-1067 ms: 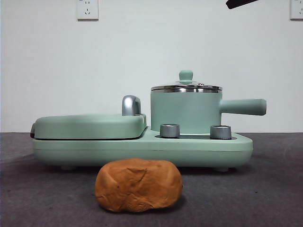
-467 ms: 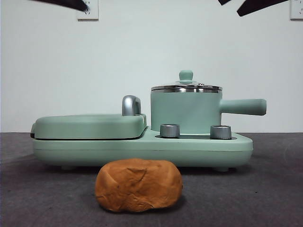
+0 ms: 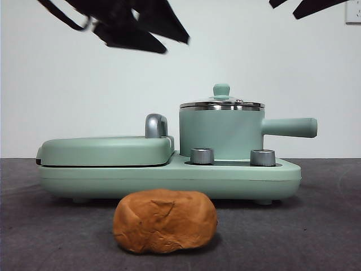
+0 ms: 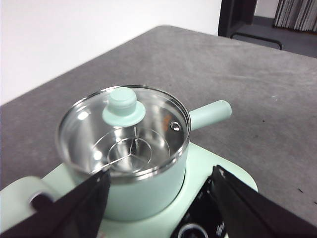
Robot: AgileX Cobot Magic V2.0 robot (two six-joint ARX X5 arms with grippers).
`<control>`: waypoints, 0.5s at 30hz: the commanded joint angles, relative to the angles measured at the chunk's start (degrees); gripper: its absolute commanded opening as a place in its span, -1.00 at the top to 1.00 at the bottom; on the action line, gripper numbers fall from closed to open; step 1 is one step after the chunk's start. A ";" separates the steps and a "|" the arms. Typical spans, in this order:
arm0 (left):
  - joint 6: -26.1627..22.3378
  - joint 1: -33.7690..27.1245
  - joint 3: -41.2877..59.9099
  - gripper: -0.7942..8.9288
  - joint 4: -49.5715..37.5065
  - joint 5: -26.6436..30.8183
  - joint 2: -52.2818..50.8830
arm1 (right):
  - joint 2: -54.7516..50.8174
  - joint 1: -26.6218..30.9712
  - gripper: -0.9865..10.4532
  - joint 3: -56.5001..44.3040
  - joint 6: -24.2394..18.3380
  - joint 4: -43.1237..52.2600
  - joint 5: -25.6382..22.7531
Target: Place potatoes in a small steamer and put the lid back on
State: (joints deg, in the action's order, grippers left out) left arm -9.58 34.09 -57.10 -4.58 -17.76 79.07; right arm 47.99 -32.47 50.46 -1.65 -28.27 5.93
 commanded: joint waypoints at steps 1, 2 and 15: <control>0.31 1.20 -5.33 0.16 -1.25 0.46 5.05 | -0.94 -0.33 0.34 1.09 -0.35 -0.15 -0.70; 0.31 1.40 -7.04 0.16 -1.38 0.74 6.88 | -1.42 -0.28 0.34 1.09 -0.39 -0.31 -1.18; 1.53 2.45 -27.28 0.16 -1.29 2.12 26.71 | -5.11 -0.28 0.34 1.09 -0.46 -0.59 -1.95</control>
State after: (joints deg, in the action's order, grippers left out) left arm -8.67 35.92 -82.56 -5.39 -15.73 104.18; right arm 42.65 -32.47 50.46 -1.72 -29.30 4.25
